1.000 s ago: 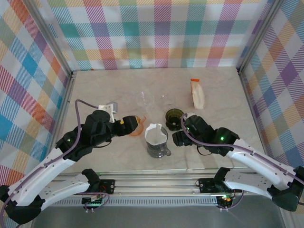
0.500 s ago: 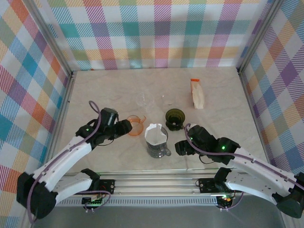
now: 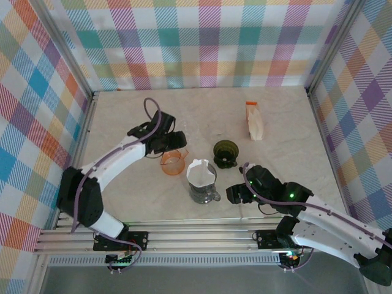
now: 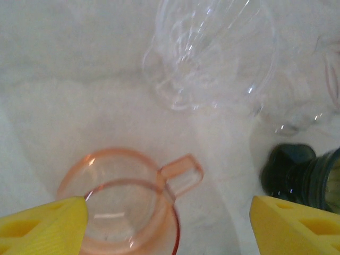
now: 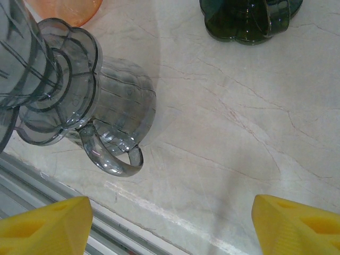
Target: Place the coffee filter in the dripper
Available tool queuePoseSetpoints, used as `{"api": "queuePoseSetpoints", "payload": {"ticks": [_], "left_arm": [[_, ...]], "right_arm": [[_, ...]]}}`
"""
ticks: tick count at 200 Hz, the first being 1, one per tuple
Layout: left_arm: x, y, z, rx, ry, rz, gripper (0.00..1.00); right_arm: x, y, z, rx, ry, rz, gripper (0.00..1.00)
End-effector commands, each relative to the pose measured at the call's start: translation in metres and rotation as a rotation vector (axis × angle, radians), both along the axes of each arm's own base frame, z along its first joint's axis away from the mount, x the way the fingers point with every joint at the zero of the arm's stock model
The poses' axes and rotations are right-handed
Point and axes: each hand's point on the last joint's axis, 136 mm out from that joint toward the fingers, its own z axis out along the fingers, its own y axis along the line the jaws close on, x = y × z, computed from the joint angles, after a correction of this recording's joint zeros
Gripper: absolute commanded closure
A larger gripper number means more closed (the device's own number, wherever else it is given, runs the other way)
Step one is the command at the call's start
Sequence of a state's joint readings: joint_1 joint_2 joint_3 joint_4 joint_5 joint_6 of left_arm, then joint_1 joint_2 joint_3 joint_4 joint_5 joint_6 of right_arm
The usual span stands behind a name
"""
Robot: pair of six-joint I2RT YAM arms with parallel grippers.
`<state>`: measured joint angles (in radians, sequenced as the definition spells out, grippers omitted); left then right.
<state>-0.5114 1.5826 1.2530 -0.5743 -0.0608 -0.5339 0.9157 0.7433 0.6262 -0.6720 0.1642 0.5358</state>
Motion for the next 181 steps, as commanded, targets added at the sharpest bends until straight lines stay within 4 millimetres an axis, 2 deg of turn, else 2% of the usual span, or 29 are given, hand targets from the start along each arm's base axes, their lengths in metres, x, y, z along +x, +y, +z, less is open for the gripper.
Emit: {"api": "queuePoseSetpoints", "payload": {"ticks": [1, 25, 51, 70, 99, 160, 181], "left_arm": [[0.001, 0.011, -0.026, 0.162, 0.091, -0.061, 0.2], [0.004, 0.001, -0.042, 0.215, 0.117, -0.114, 0.18], [0.003, -0.013, -0.045, 0.29, 0.104, -0.173, 0.16], [0.0, -0.014, -0.047, 0.348, 0.116, -0.184, 0.19], [-0.012, -0.008, -0.052, 0.362, 0.149, -0.179, 0.27], [-0.054, 0.019, -0.065, 0.351, 0.206, -0.126, 0.3], [-0.069, 0.026, -0.071, 0.331, 0.222, -0.105, 0.3]], "right_arm": [[-0.002, 0.004, 0.002, 0.031, -0.003, 0.01, 0.21], [-0.003, 0.003, 0.005, 0.038, -0.01, 0.014, 0.21], [-0.004, 0.002, 0.005, 0.042, -0.009, 0.017, 0.21], [-0.006, 0.002, 0.005, 0.051, -0.008, 0.019, 0.21], [-0.009, 0.002, 0.004, 0.064, -0.003, 0.024, 0.21], [-0.015, 0.0, -0.006, 0.083, 0.019, 0.026, 0.22], [-0.02, 0.007, -0.008, 0.109, 0.035, 0.062, 0.22]]}}
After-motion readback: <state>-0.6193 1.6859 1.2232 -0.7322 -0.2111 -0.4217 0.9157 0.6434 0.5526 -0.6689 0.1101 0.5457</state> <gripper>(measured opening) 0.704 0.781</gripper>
